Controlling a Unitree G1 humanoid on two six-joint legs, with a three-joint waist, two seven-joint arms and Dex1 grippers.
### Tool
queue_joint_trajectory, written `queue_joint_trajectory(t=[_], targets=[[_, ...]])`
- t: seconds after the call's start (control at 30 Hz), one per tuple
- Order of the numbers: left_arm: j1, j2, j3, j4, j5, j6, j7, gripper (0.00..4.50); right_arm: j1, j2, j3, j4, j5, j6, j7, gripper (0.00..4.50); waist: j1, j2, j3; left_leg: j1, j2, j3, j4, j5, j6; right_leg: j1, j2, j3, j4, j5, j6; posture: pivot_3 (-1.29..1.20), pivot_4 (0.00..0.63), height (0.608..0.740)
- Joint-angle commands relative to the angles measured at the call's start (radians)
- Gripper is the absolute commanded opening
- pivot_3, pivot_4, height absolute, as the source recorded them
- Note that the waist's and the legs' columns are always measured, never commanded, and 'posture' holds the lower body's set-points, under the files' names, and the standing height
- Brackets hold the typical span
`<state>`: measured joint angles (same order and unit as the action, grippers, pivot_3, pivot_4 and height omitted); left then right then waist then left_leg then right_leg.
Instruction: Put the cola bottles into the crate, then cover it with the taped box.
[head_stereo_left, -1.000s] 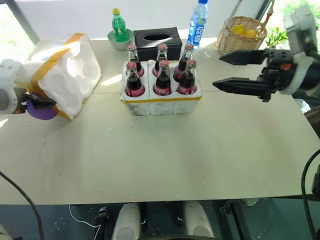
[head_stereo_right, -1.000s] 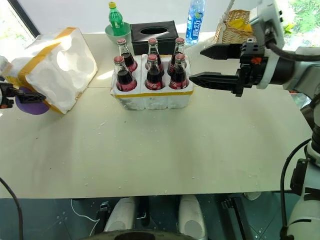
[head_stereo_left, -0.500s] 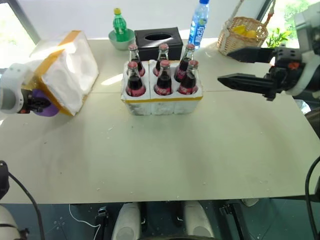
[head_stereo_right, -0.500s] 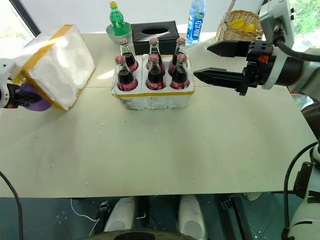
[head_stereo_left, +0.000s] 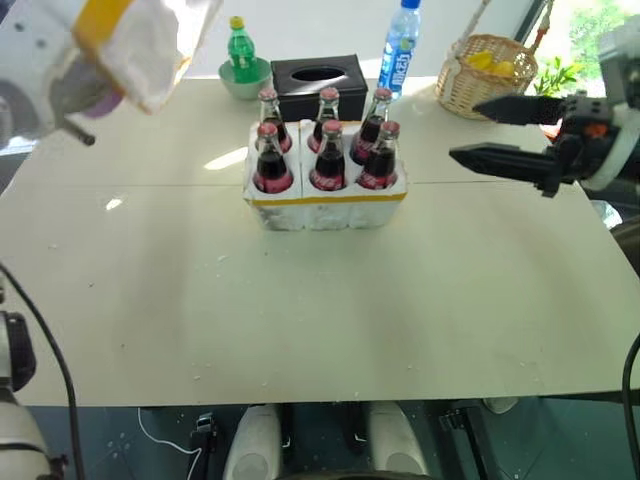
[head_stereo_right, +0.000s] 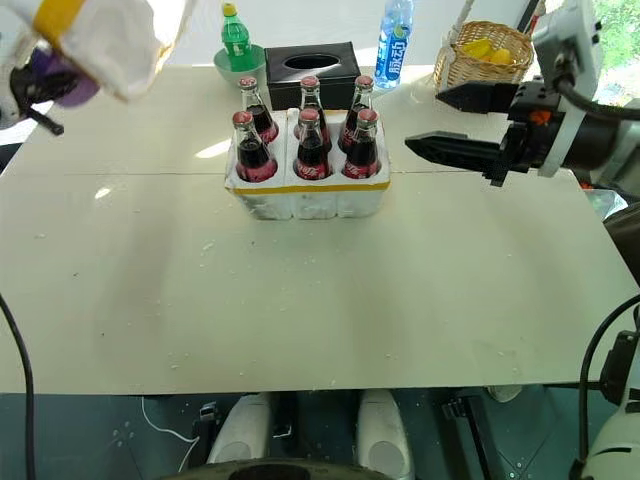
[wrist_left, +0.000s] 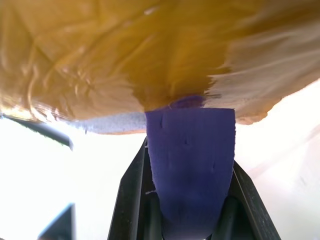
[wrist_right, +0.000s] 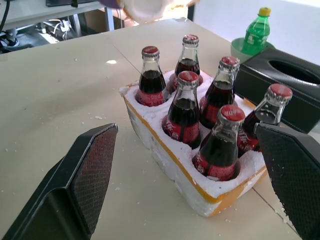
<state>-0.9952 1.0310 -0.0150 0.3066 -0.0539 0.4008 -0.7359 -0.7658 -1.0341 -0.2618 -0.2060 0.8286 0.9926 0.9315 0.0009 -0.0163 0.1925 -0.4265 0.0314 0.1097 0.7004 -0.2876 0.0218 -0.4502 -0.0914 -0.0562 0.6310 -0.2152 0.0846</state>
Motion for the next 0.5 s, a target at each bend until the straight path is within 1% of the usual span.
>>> queue_joint_trajectory(t=[0.03,0.13,0.23,0.37,0.5], targets=[[-0.034,-0.02,-0.042,-0.029,0.097,-0.185,0.028,0.26,0.007,-0.015,-0.055,-0.002,0.018,-0.001,-0.006,4.5,0.004,0.0,0.0,0.0,0.0,0.0,0.0,0.0,0.0,0.0,0.0,0.0,0.0,0.0,0.0,0.0,0.15,0.74],[-0.071,-0.086,-0.123,-0.046,0.182,-0.282,0.03,0.26,0.055,-0.021,-0.092,-0.022,0.038,0.019,-0.012,4.5,0.014,0.0,0.0,0.001,0.0,0.001,0.0,0.0,0.0,0.0,0.001,0.0,0.0,0.0,0.0,0.0,0.15,0.74],[-0.082,-0.113,-0.188,-0.04,0.296,-0.386,0.062,0.26,0.099,-0.021,-0.112,-0.05,0.029,0.017,-0.042,4.5,0.015,0.0,0.0,0.0,0.0,0.0,0.0,0.0,0.0,0.001,0.001,0.0,0.0,0.0,0.0,0.0,0.15,0.74],[-0.078,-0.167,-0.229,-0.017,0.392,-0.516,0.13,0.26,0.135,-0.006,-0.158,-0.074,0.066,0.046,-0.088,4.5,0.013,0.0,0.0,0.0,0.0,0.0,0.0,0.0,0.001,0.001,0.001,0.0,0.0,0.0,0.001,0.0,0.15,0.74],[-0.088,-0.165,-0.274,0.046,0.516,-0.676,0.204,0.26,0.168,0.002,-0.182,-0.097,0.09,0.06,-0.125,4.5,0.011,0.0,0.0,0.001,0.0,0.0,0.0,0.0,0.001,0.001,0.001,0.0,0.0,0.0,0.001,0.0,0.15,0.74]])
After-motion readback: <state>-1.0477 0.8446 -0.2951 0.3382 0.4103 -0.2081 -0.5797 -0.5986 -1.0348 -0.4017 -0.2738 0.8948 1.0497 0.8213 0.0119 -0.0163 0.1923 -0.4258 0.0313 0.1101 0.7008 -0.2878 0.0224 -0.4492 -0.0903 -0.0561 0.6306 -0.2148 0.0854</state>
